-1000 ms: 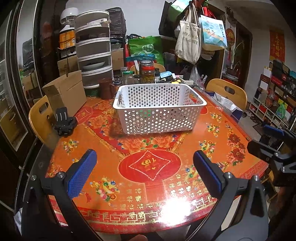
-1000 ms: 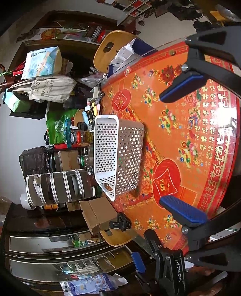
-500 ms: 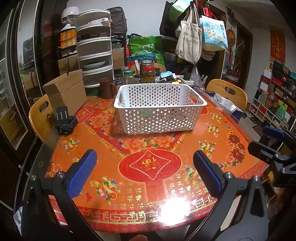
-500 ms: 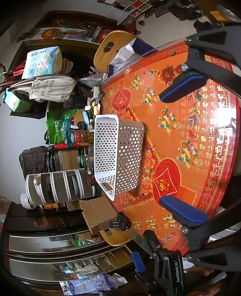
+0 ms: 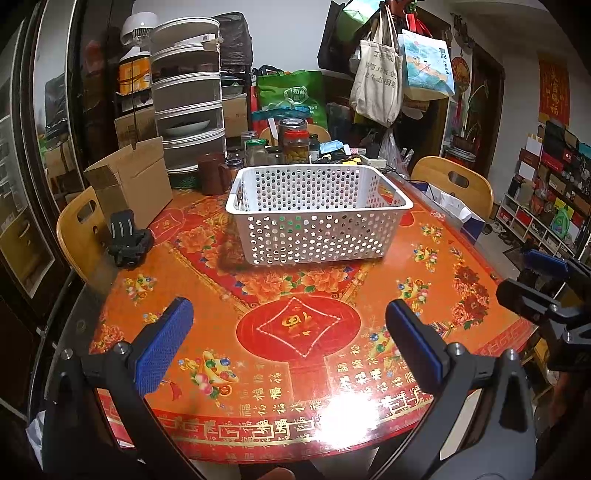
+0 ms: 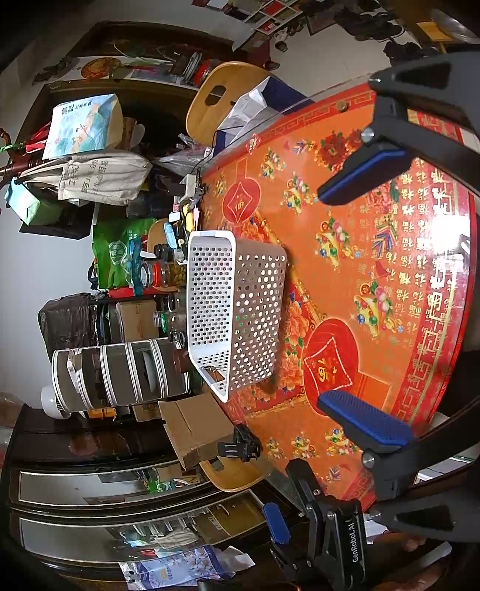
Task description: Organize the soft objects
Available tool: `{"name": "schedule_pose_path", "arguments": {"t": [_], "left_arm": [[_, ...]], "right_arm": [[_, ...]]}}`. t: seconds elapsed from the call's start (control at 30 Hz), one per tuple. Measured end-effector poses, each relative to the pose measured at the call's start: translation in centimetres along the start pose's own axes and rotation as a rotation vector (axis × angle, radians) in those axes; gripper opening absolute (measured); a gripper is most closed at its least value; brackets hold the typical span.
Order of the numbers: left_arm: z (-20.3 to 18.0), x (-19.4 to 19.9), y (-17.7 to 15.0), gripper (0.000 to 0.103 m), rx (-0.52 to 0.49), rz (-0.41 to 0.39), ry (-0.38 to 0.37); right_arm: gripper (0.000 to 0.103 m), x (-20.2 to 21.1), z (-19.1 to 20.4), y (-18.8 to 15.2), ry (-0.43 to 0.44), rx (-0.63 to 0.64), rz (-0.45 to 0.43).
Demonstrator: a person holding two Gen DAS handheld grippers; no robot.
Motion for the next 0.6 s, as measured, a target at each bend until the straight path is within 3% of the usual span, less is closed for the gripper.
{"name": "schedule_pose_path", "arguments": {"t": [0.6], "left_arm": [[-0.12,-0.09,-0.25,0.103,-0.002,0.003,-0.001]], "right_arm": [[0.1,0.08,-0.17,-0.17,0.0,-0.004,0.003]]}}
Point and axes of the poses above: each gripper's, at about its wrist camera, not at the fingertips, and x roughly against the way its jaws point, z to its left, y to its top, the point moved 5 cm from there along -x, roughly the way its jaws point, and after that the axes turned 2 degrees about y, right-handed, at the moved point
